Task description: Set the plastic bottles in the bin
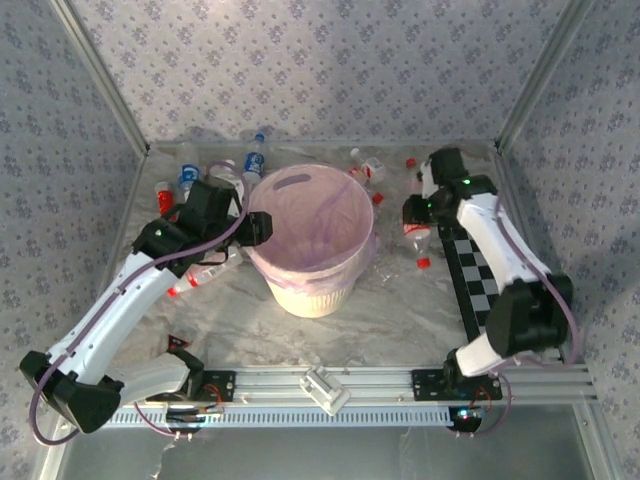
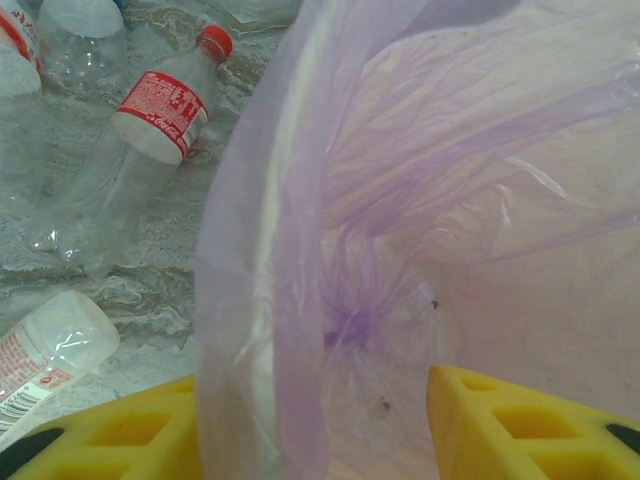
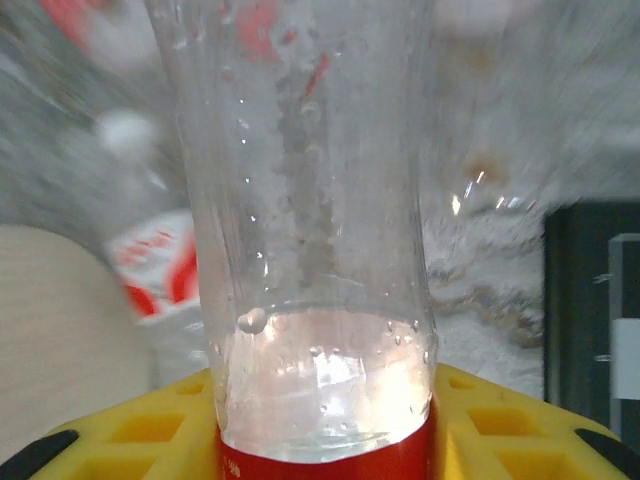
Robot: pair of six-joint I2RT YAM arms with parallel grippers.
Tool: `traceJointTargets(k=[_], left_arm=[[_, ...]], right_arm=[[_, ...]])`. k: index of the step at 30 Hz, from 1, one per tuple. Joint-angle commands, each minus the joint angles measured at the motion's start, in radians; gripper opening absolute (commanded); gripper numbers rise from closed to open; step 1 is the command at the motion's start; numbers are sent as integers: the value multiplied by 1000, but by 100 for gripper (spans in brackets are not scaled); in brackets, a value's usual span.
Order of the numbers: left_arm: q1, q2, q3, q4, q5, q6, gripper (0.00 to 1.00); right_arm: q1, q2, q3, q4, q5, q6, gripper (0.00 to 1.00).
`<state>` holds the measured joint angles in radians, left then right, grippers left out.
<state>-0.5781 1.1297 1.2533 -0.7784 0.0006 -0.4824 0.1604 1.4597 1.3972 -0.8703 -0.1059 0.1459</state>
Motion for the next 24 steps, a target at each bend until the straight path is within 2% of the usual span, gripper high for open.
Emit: traceJointTargets(k=[1,6,12,15,18,24], left_arm=[[-15,18,17,25,25,21,52],[-35,39,26,40,26,36,50],[-61,62,41,48,24,51,50],[-64,62,41,52,20,47,49],[-66,55,38,53,10,38,48],[-65,44,36,59,-7,31,45]], right_arm=[[-9,-142,149,-123,-72,39,39],[46,-184,334,-139,-238,110,33],[275,-94,523,-106,-274,158,29],[397,8,602,-141,-245,135,29],[491,86,642,-204,-165,100,29],[591,165,624,-324,23,54,29]])
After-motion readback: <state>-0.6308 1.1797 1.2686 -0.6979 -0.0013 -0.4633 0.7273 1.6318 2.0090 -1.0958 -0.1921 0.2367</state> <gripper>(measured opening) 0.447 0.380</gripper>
